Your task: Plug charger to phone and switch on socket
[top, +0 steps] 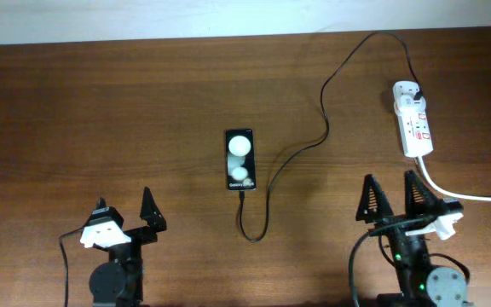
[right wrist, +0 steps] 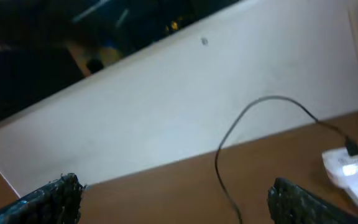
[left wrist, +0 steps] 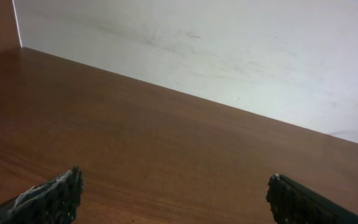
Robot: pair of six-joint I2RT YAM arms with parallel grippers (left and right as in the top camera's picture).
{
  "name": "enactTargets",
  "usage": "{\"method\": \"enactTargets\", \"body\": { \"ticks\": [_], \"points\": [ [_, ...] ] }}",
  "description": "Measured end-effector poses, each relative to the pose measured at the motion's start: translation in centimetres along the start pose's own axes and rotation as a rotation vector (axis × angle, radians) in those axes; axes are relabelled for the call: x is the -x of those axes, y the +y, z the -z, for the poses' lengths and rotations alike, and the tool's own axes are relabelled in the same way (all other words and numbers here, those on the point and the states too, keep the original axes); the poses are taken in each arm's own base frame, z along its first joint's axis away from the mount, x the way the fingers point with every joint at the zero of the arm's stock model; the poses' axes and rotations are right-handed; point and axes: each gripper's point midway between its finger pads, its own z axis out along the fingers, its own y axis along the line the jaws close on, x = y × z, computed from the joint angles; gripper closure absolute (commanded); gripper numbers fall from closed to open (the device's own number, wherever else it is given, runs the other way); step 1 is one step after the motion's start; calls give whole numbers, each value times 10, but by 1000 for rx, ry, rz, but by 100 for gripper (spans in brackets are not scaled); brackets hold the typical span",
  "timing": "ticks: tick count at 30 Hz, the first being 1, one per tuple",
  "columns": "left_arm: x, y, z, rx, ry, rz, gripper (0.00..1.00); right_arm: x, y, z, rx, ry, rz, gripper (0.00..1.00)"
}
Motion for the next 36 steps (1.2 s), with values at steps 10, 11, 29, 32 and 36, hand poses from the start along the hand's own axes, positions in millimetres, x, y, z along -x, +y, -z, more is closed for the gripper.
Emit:
{"method": "enactTargets", "body": {
  "ticks": [10,11,29,32,36],
  "points": [
    [0,0,0,0,0,0,1,-59,-29,0,-74,149,-39,1],
    [0,0,0,0,0,0,1,-73,-35,2,-95,191,-44,1],
    [0,0,0,0,0,0,1,-78,-41,4,-104,222,150,1],
    [0,0,0,0,0,0,1,-78,-42,4,-83,234,402,1],
    [0,0,0,0,0,0,1,-78,-42,4,-73,237,484,1]
  ]
}}
